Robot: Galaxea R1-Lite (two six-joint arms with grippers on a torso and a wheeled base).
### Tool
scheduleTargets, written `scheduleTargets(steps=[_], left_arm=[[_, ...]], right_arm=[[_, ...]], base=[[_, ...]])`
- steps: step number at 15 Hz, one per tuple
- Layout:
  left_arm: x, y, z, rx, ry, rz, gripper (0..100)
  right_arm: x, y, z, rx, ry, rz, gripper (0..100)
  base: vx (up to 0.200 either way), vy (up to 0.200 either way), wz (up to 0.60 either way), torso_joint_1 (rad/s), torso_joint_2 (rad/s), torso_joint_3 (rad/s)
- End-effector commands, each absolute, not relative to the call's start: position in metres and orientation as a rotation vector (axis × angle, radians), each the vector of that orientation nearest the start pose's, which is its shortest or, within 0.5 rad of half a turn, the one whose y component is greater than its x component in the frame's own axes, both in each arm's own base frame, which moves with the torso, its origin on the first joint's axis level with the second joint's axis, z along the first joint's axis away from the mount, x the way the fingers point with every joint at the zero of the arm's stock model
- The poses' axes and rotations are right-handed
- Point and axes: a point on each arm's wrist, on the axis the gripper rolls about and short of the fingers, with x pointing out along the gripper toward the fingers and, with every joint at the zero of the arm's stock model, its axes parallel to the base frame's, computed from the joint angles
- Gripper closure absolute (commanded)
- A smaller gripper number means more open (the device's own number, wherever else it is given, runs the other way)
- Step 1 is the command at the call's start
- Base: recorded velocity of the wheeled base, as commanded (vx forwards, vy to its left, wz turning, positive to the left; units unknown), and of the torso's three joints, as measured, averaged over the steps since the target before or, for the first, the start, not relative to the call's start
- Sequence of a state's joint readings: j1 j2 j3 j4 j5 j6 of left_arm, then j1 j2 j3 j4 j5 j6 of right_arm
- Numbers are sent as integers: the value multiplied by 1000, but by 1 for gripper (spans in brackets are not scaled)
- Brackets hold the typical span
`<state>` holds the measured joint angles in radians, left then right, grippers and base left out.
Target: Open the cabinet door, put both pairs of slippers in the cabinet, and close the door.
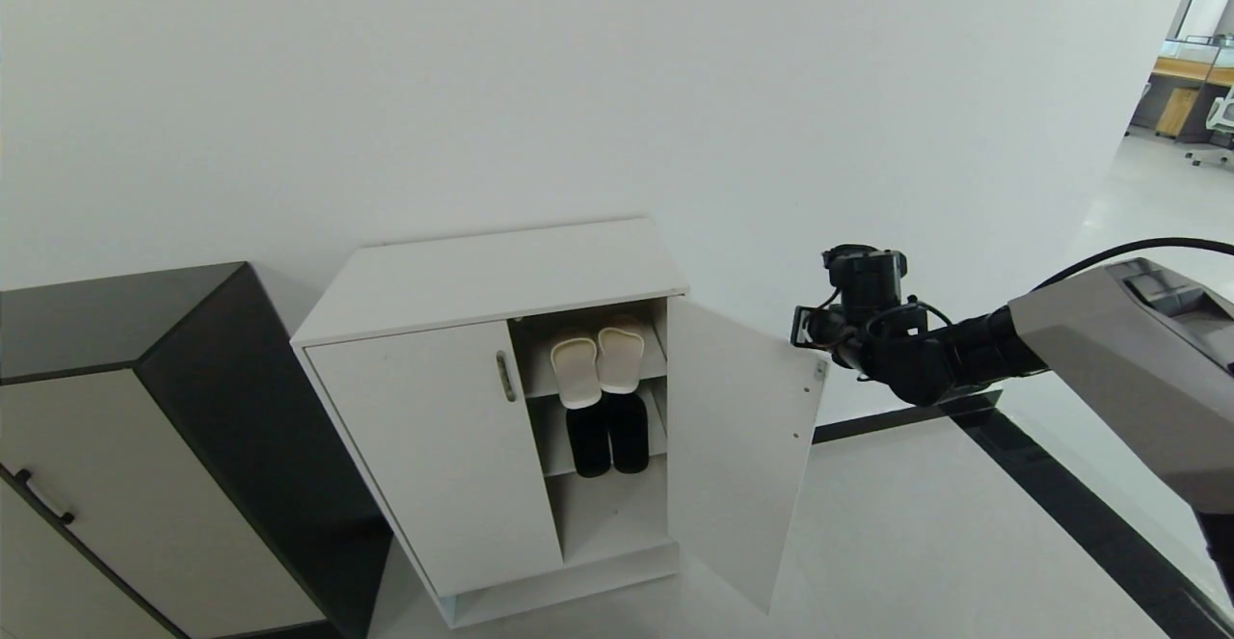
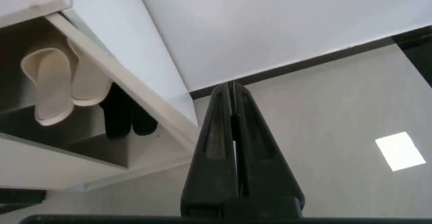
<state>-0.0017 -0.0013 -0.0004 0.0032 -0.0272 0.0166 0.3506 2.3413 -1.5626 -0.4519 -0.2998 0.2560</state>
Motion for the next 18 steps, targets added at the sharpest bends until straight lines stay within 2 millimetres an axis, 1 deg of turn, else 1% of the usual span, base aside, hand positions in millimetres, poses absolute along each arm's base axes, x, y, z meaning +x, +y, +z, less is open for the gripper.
scheduleTargets(steps=[1, 6, 9, 12, 14, 15, 16, 18], left_arm=[[-23, -1, 75, 17, 3, -29, 100], [-23, -1, 75, 15, 3, -29, 100], [-23, -1, 76, 15, 1, -29, 100], [-23, -1, 75, 15, 3, -29, 100], [-23, -1, 75, 15, 3, -29, 100], [-23, -1, 75, 15, 3, -29, 100], [-23, -1, 75, 15, 3, -29, 100], [-23, -1, 76, 15, 1, -29, 100]], right_arm=[[462, 158, 98, 142, 337, -1, 100], [463, 159, 92, 136, 352, -2, 100], [455, 165, 94, 128, 359, 6, 100], [430, 183, 104, 111, 374, 55, 100], [402, 202, 116, 99, 380, 115, 100], [395, 207, 120, 98, 375, 134, 100], [372, 220, 129, 87, 373, 185, 100], [353, 230, 135, 81, 376, 228, 100]], base=[[0, 0, 0, 0, 0, 0], [0, 0, 0, 0, 0, 0], [0, 0, 0, 0, 0, 0], [0, 0, 0, 0, 0, 0], [0, 0, 0, 0, 0, 0], [0, 0, 0, 0, 0, 0], [0, 0, 0, 0, 0, 0], [0, 0, 0, 0, 0, 0]])
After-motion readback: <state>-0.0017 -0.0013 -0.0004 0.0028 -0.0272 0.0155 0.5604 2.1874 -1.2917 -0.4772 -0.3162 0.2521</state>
